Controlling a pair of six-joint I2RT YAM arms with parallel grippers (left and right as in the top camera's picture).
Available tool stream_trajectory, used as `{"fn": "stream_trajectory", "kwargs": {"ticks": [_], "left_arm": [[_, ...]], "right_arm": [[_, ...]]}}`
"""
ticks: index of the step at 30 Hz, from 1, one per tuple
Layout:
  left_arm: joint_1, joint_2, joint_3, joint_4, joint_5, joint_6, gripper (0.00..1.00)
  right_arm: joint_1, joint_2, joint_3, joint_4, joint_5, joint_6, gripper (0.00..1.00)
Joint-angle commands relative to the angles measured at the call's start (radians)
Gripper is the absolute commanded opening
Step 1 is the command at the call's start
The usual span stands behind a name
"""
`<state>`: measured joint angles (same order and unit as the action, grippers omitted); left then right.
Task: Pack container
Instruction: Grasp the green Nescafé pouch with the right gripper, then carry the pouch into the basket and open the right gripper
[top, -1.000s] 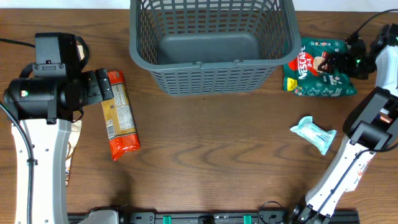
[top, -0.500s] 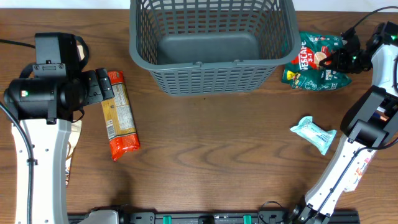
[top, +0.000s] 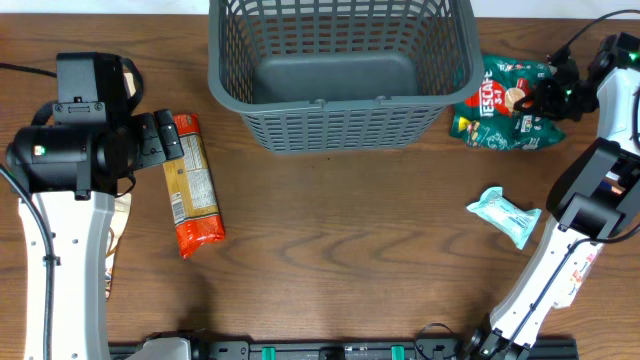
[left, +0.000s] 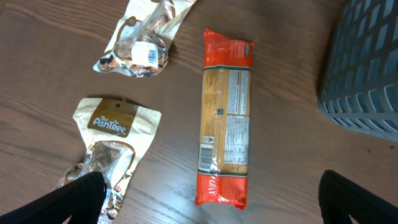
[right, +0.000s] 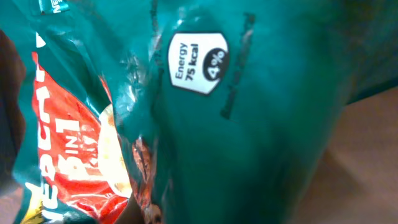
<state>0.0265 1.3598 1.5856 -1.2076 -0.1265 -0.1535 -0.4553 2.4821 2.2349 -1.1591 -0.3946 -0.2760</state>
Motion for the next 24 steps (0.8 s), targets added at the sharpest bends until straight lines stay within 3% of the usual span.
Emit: {"fn": "stream_trajectory", "kwargs": {"ticks": [1,16,24], "left_arm": [[0.006,-0.002,0.002,-0.002,0.010,0.002,0.99],[0.006,-0.002,0.002,-0.008,0.010,0.025,0.99],[0.006,-0.002,0.002,-0.022,0.010,0.029,0.99]], "right_arm": [[0.005,-0.143,-0.014,-0.015,0.148,0.053,0.01],[0.021,-0.657,-0.014,-0.019,0.206,0.127,0.01],[0.169,-0.890,-0.014,0.226,0.204,0.125,0.01]]}}
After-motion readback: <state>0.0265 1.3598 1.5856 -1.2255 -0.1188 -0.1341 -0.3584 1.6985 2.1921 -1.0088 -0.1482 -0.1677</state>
